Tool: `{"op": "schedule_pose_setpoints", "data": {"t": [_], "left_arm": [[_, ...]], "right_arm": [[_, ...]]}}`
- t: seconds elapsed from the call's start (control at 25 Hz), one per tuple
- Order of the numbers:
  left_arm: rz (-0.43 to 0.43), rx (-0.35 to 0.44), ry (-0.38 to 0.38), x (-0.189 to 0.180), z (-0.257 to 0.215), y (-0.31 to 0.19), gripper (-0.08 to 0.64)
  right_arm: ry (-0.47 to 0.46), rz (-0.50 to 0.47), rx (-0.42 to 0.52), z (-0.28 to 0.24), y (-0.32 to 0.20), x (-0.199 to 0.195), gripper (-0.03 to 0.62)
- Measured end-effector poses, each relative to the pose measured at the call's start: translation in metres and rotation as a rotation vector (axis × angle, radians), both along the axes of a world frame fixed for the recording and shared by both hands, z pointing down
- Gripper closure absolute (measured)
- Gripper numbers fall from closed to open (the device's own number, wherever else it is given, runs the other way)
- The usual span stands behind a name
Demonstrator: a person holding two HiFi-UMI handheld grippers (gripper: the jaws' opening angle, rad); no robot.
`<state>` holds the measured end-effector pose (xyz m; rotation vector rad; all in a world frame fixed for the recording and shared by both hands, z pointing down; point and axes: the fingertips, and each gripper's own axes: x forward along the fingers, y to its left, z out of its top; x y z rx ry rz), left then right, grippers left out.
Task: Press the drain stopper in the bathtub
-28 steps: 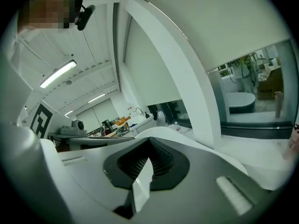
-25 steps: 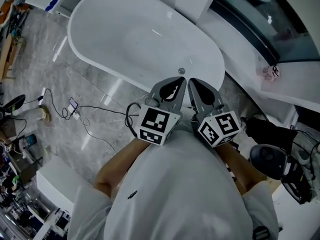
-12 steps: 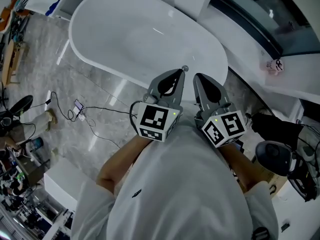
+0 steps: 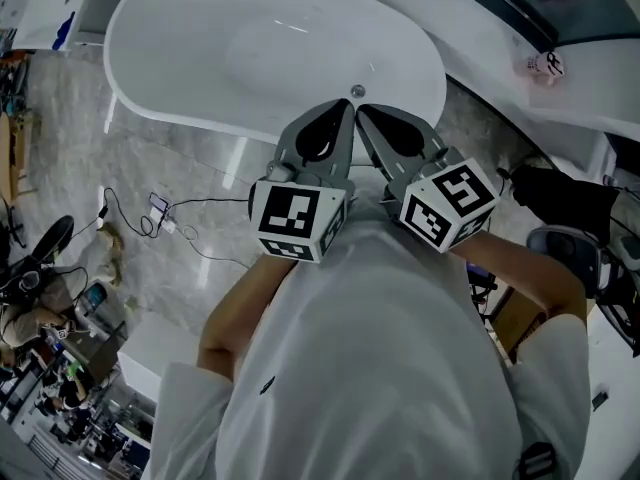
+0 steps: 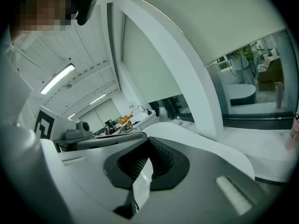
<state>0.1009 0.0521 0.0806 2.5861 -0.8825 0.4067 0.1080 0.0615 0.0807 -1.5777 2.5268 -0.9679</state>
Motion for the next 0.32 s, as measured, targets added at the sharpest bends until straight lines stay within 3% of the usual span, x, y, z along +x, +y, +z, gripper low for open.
{"op": "schedule_pose_setpoints", "data": {"t": [0.32], "left_arm": [[-0.012,0.002,-0.02,0.0024,0.0011,0.002,0.561]], "right_arm": [[-0.014,-0.006,-0.018,0.0038,0.0014,0.0022,0.6]]}}
